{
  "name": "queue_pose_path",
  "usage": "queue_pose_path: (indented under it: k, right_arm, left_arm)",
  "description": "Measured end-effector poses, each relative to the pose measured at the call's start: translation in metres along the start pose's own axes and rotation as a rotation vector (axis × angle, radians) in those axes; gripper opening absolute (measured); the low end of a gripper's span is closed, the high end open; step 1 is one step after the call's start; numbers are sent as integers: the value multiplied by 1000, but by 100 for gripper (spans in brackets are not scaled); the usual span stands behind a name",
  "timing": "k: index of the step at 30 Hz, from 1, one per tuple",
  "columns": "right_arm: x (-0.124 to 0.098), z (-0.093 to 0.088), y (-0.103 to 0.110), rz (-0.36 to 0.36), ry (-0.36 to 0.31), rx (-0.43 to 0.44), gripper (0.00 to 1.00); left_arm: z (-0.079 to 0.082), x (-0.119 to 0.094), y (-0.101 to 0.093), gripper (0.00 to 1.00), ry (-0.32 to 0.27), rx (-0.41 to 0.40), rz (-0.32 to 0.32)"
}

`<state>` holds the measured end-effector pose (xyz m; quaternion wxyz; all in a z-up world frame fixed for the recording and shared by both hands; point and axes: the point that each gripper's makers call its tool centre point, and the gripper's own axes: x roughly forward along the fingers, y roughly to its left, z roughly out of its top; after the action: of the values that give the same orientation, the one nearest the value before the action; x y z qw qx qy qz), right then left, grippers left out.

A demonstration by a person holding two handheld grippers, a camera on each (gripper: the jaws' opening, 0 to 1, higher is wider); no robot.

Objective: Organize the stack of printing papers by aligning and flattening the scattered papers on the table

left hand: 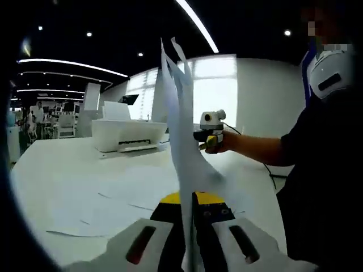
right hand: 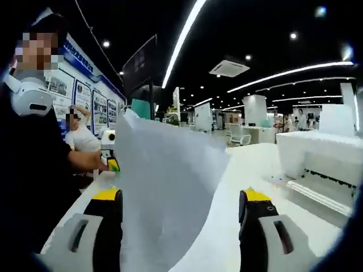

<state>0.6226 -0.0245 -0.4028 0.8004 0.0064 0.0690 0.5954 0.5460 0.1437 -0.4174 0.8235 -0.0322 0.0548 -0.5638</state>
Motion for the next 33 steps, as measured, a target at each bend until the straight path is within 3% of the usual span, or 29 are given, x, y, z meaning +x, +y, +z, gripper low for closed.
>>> queue_pose_path:
  k: [3, 7, 12, 17, 23, 27, 28, 30, 33]
  right_arm:
    - [3, -6, 9, 31, 14, 21, 72]
    - [2, -8, 23, 101, 13, 53, 44]
    - [-3, -3, 31, 136, -42, 98, 21]
    - [-5, -8, 35, 151, -35, 103, 14]
    - [3, -6, 51, 161, -50, 106, 15]
    - [10, -5, 60, 150, -56, 94, 16]
    - [11, -6, 60, 143, -53, 93, 15]
    - [14, -6, 62, 126, -52, 94, 13]
    - [16, -7, 64, 113, -60, 92, 6]
  left_arm:
    - [2, -1, 0, 6, -31, -33, -13]
    - [5, -1, 2, 6, -68, -77, -20]
    - [6, -4, 5, 6, -105, -131, -28]
    - [5, -3, 12, 6, -127, -218, -16]
    - [1, 0, 19, 7, -134, -267, 16]
    - [-5, 8, 18, 15, -90, -231, 44]
    - [-12, 11, 16, 18, -48, -234, 42]
    - [-19, 16, 12, 25, -2, -229, 44]
    - [-22, 20, 9, 32, 18, -232, 47]
